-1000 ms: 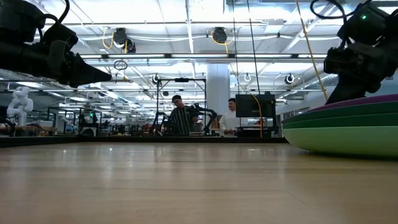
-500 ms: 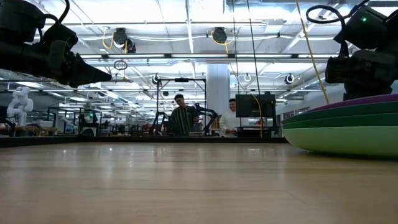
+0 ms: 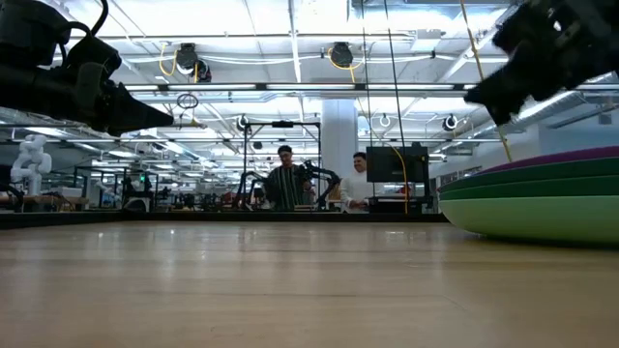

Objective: Stack plastic plates
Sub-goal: Return to Home Position

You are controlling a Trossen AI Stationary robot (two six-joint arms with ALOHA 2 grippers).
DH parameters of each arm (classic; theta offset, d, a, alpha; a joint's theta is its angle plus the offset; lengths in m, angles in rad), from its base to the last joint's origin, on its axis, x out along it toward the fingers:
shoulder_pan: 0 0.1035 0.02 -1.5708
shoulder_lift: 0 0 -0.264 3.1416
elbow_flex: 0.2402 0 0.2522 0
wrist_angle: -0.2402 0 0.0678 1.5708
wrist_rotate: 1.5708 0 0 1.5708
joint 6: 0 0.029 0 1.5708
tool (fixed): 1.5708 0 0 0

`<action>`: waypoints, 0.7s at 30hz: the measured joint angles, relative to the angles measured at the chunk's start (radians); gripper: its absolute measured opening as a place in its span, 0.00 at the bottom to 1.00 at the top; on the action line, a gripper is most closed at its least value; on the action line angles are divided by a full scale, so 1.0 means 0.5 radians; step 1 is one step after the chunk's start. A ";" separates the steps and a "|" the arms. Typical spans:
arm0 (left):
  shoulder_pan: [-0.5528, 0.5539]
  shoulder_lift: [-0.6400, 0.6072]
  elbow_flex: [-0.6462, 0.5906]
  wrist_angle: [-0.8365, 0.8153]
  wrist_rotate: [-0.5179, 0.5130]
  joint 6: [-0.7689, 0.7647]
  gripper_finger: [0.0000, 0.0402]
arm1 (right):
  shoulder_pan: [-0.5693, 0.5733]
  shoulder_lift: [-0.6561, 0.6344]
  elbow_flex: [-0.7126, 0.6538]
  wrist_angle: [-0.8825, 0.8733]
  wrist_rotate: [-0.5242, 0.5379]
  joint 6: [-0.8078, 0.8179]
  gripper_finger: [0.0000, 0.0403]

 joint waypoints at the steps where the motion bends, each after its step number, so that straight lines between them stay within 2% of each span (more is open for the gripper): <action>1: 0.000 0.001 0.000 -0.001 0.000 0.000 0.02 | 0.009 -0.012 0.000 0.062 0.000 -0.113 0.14; 3: 0.000 0.000 0.000 0.000 0.000 0.000 0.02 | 0.019 -0.055 -0.013 0.157 0.003 -0.325 0.14; 6: 0.000 0.000 0.000 -0.001 0.000 0.000 0.02 | 0.019 -0.161 -0.156 0.478 0.002 -0.496 0.14; 11: 0.000 0.001 0.000 -0.001 0.000 0.000 0.02 | 0.019 -0.401 -0.478 0.826 -0.013 -0.572 0.14; 13: 0.000 0.000 0.000 0.000 0.000 0.000 0.02 | 0.018 -0.494 -0.558 0.892 -0.107 -0.571 0.14; 18: -0.001 0.000 0.000 -0.004 0.000 0.000 0.02 | 0.048 -0.673 -0.558 0.699 -0.427 -0.731 0.14; 21: -0.001 0.000 0.000 -0.022 0.000 0.000 0.02 | 0.069 -0.731 -0.560 0.687 -0.411 -0.776 0.14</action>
